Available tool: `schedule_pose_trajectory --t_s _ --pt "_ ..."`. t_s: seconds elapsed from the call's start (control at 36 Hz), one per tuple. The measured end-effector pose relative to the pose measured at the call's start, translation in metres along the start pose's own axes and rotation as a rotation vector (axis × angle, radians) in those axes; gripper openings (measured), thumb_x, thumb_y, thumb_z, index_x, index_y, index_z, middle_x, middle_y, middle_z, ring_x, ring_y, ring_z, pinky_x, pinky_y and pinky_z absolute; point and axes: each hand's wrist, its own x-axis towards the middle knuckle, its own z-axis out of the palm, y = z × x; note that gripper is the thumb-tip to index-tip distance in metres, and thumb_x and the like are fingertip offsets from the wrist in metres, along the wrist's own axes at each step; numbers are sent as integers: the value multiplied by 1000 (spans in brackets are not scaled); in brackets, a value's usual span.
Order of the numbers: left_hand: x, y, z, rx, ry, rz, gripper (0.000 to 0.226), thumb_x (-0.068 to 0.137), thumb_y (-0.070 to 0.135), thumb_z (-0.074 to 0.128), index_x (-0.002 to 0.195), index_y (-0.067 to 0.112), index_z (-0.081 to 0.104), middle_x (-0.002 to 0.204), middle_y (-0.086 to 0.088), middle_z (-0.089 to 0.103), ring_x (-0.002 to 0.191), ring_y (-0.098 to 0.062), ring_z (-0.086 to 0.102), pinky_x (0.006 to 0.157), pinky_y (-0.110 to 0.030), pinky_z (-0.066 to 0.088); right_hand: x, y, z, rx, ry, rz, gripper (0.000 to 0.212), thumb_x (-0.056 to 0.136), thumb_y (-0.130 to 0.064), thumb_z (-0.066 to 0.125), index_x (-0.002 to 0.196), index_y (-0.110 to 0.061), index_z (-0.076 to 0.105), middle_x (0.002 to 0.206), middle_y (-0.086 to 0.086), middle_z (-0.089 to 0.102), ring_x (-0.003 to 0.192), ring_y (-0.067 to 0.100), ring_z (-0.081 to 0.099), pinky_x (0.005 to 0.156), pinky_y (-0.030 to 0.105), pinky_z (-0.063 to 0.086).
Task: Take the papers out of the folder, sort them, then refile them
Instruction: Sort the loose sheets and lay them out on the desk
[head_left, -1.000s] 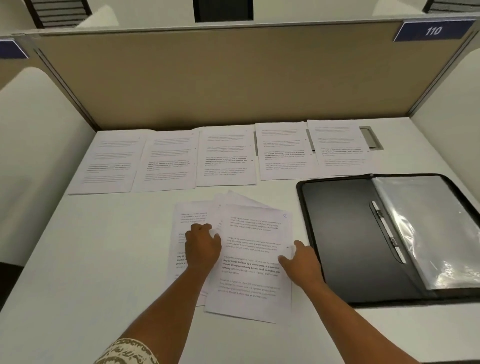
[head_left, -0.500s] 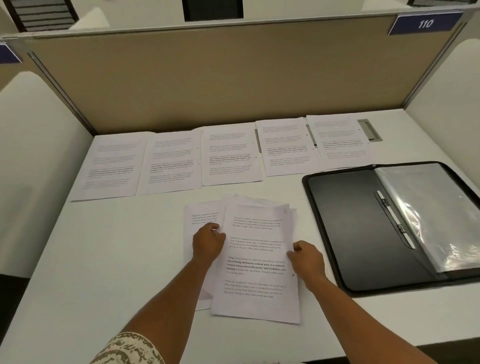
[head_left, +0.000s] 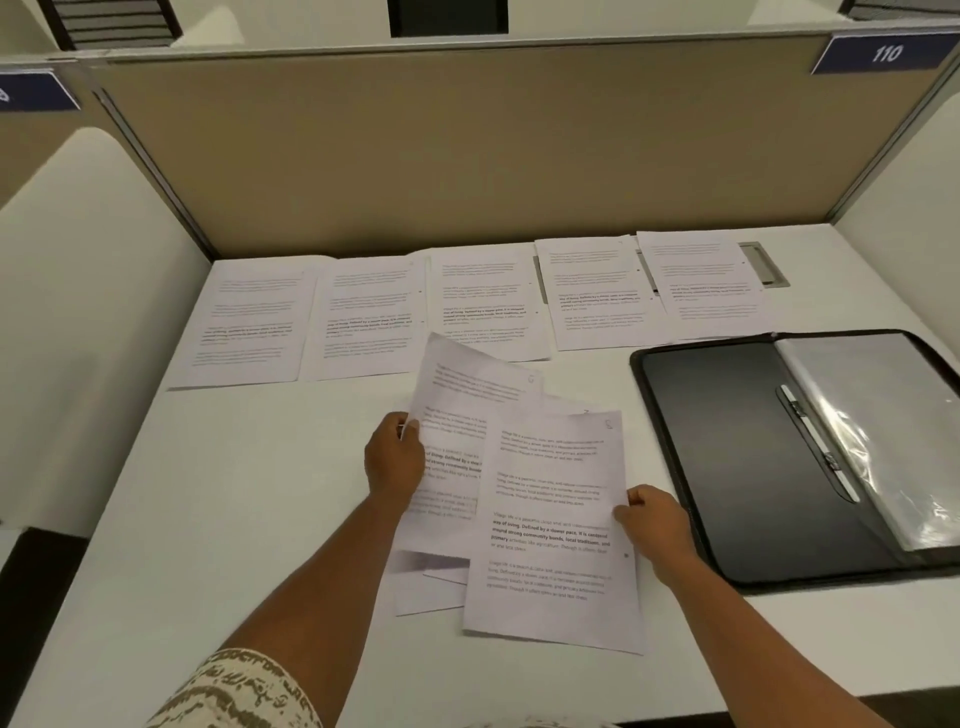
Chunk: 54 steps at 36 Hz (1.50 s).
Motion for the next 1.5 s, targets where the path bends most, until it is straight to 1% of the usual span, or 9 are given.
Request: schedule_pose_trajectory --t_s 0.17,0.25,0.33,0.53,0.83,1.0,1.14,1.33,1.5 --pt "16 12 -29 -41 109 16 23 104 23 48 110 7 64 101 -5 65 90 -21 59 78 -30 45 -6 -6 5 -82 67 -66 18 95 -20 59 111 -12 62 110 5 67 84 19 64 64 31 52" --pt "20 20 -44 -82 161 6 23 104 23 48 109 7 63 99 -4 63 89 -20 58 77 -29 44 -7 -12 7 -199 188 -190 42 95 -28 61 134 -15 56 127 11 59 105 27 62 80 35 52" --pt "22 26 -57 -142 203 5 20 104 23 49 108 9 62 99 -3 64 89 -19 59 76 -28 44 -8 -29 10 -252 243 -268 41 94 -29 61 133 -16 59 129 11 58 114 29 57 88 41 54" --pt "23 33 -83 -228 300 14 20 103 27 50 109 12 63 103 -3 66 95 -20 62 81 -31 51 -9 -88 24 -257 83 -448 29 95 -26 61 122 -17 66 123 8 63 109 25 61 89 33 47" --pt "20 50 -118 -322 440 8 16 104 29 49 103 15 57 101 0 62 80 -10 56 62 -15 43 -32 -169 45 63 -194 -585 19 96 -25 65 112 -17 70 110 -6 68 103 11 61 86 23 44" --pt "17 59 -103 -445 338 -35 14 103 27 52 101 15 59 89 7 61 77 -7 56 63 -17 45 -26 -193 32 201 -227 -514 43 94 -32 69 131 -12 63 120 -2 64 112 17 60 100 35 49" --pt "15 73 -75 -520 229 -73 14 102 28 54 99 16 61 90 6 63 80 -10 58 69 -23 48 -9 -190 10 334 -304 -430 16 95 -24 68 103 -12 74 106 0 74 100 25 71 87 39 58" --pt "11 104 -26 -512 113 -90 16 102 31 54 103 18 64 100 3 68 91 -16 63 80 -29 54 29 -163 -30 412 -280 -372 12 96 -15 66 100 -5 72 103 7 75 97 28 72 87 43 60" --pt "-2 131 24 -523 -172 -130 22 97 41 60 103 22 69 107 2 73 99 -20 68 87 -38 54 68 -136 -85 524 -239 -333 11 95 -9 66 93 1 71 98 13 76 86 26 70 84 44 60"
